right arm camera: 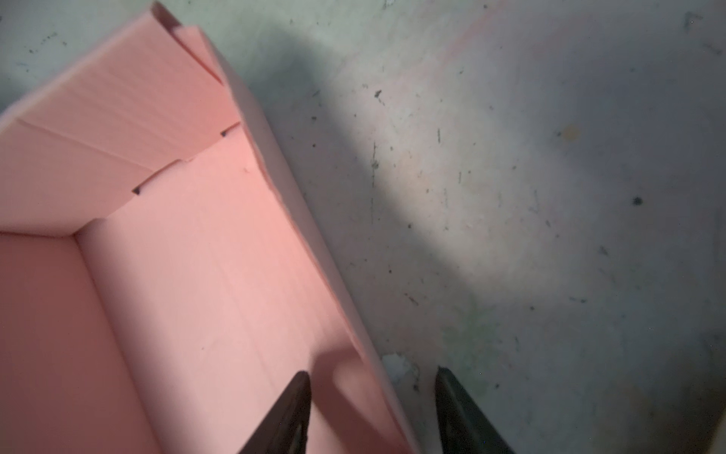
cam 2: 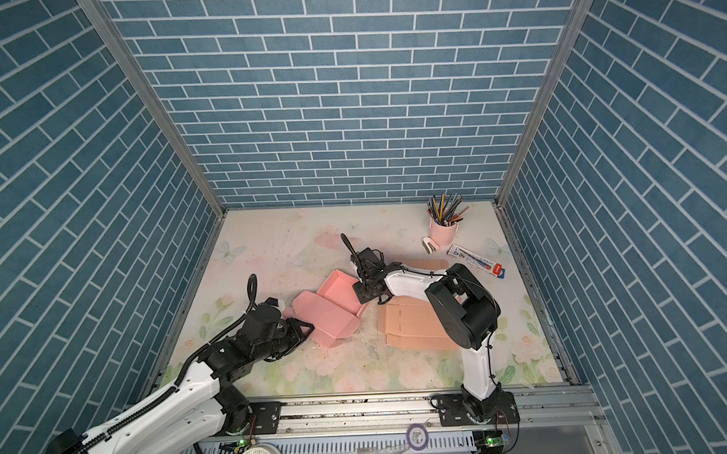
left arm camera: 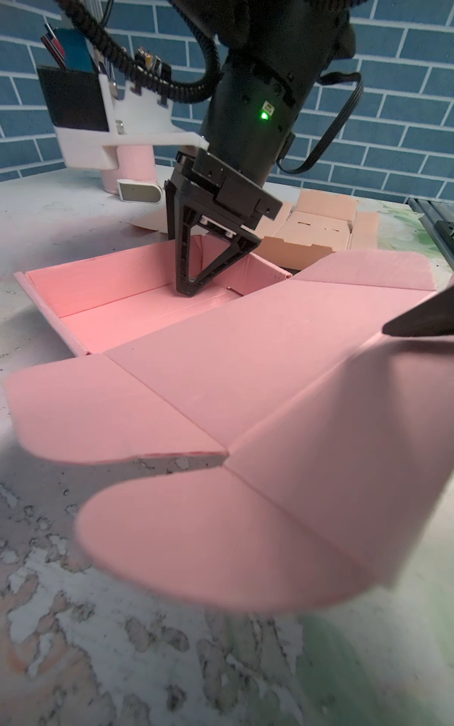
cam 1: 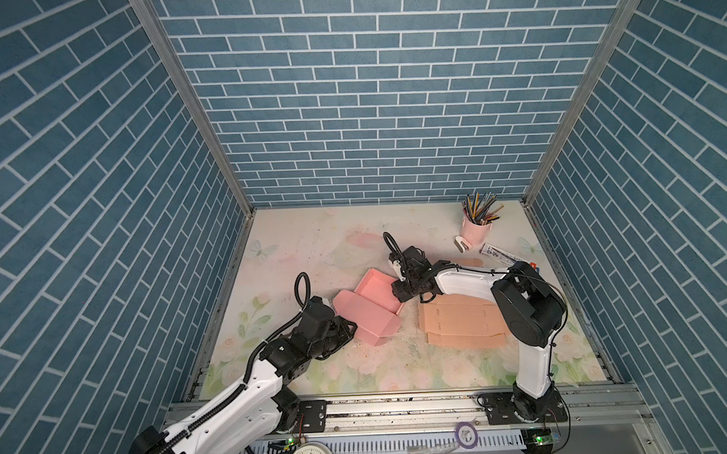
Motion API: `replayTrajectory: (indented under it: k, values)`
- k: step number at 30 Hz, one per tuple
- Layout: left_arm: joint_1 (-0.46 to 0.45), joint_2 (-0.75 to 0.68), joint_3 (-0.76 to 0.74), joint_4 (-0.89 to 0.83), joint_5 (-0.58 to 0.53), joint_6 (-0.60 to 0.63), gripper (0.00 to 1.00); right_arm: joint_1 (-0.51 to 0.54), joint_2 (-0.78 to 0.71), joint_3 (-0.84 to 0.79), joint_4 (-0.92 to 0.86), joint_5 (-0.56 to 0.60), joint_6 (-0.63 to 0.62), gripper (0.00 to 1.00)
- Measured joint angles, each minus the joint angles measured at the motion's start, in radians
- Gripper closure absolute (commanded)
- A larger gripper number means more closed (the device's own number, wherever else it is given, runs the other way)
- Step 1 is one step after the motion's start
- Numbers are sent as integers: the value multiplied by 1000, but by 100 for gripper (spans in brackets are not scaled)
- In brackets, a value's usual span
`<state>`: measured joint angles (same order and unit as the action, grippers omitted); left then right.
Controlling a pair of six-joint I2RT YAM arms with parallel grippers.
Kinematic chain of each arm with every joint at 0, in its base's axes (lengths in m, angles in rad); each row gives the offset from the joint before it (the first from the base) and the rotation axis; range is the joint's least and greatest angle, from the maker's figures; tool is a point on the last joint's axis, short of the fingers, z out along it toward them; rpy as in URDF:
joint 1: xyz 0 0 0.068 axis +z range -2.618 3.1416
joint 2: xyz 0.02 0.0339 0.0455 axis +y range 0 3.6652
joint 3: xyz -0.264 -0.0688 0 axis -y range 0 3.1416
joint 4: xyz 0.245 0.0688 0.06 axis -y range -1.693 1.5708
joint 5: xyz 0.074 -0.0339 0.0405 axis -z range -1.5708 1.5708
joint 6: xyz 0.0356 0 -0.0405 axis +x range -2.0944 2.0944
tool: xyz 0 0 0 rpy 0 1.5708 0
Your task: Fold the paper box
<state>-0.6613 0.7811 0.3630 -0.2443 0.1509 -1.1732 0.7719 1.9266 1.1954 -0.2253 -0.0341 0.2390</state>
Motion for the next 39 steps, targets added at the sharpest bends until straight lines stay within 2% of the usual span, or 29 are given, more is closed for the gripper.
replayTrajectory:
  k: [7, 18, 26, 31, 37, 39]
  values:
    - [0, -6, 0, 3, -29, -22, 79, 0, -78, -37, -11, -16, 3, 39]
    - [0, -13, 0, 3, -64, -26, 88, 8, -254, -168, -15, -30, 39, 37]
    - [0, 11, 39, -31, -85, 4, 92, 9, -455, -269, 25, -26, 44, 37]
    - [2, 53, 119, -77, -87, 75, 94, 9, -548, -326, 67, -18, 34, 38]
    - [25, 120, 279, -186, -80, 243, 97, 9, -657, -398, 139, -24, -32, 36]
    - [43, 142, 335, -222, -72, 307, 99, 9, -682, -401, 164, -37, -58, 32]
